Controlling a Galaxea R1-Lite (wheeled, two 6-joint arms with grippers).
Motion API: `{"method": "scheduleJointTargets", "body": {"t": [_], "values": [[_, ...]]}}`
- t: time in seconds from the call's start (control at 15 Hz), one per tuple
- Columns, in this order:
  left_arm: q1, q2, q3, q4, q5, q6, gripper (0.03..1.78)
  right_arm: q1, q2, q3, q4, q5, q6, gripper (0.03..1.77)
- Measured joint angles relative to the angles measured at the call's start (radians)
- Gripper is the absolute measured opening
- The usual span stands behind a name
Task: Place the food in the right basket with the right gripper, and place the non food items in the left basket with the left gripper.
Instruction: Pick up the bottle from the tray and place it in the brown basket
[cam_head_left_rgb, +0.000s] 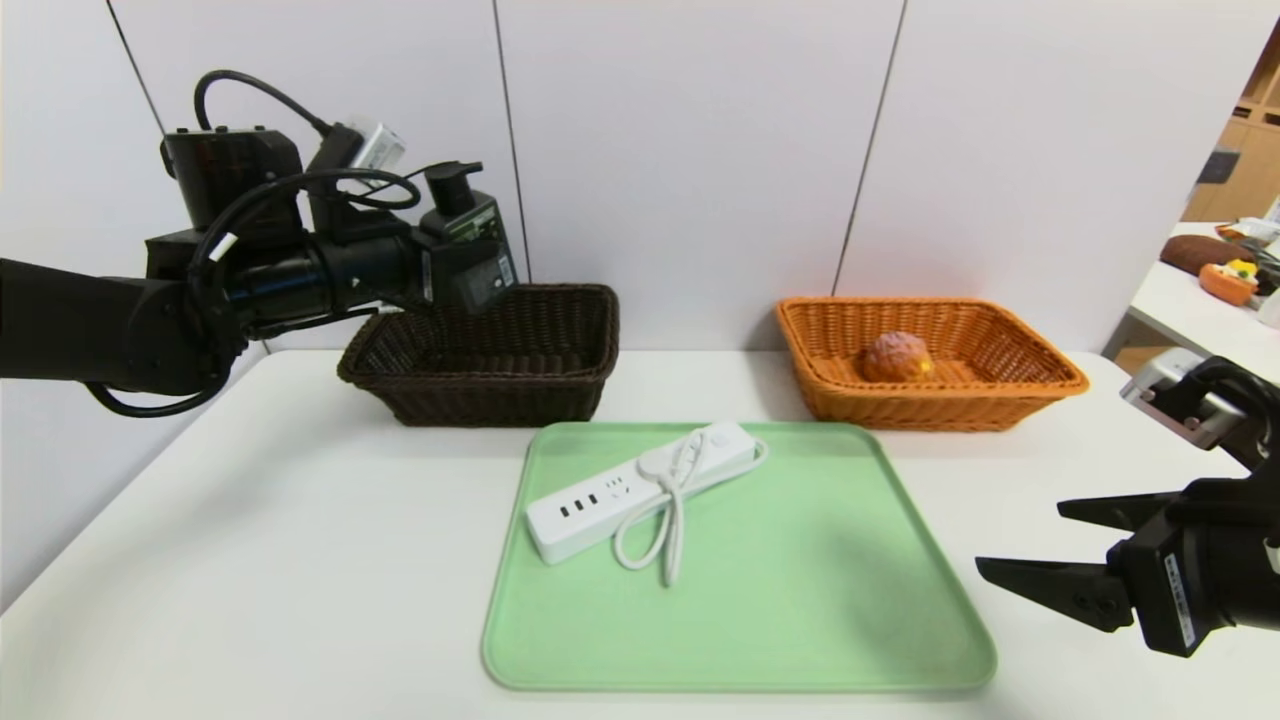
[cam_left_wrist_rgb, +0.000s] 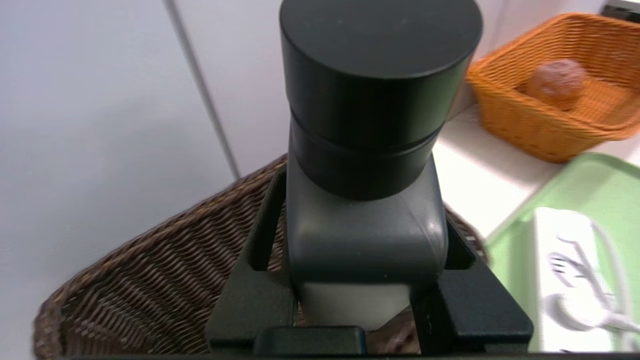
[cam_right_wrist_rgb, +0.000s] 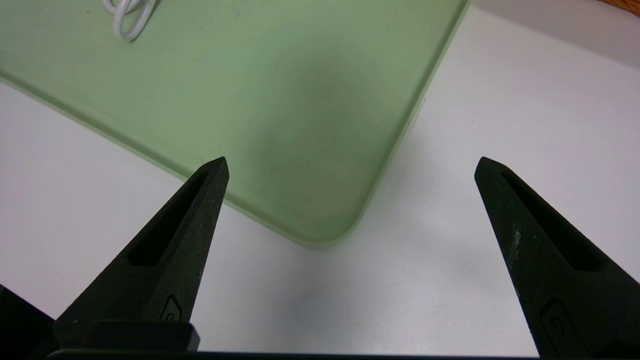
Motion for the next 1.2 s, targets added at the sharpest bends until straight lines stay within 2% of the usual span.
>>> {"method": "scheduleJointTargets", "body": {"t": [0.33, 0.8, 1.2], "values": [[0.040, 0.125, -0.037, -0.070, -0.003, 0.000, 0.61, 0.001, 0.015, -0.006, -0.009, -0.001, 0.001, 1.70], [0.056, 0.281, -0.106, -0.084, -0.001, 0.001, 0.61, 0.000, 0.022, -0.005, -0.008, -0.003, 0.003, 1.70], [0.059, 0.342, -0.133, -0.074, 0.008, 0.000, 0.61, 0.000, 0.026, -0.006, -0.008, -0.003, 0.003, 1.70]]}}
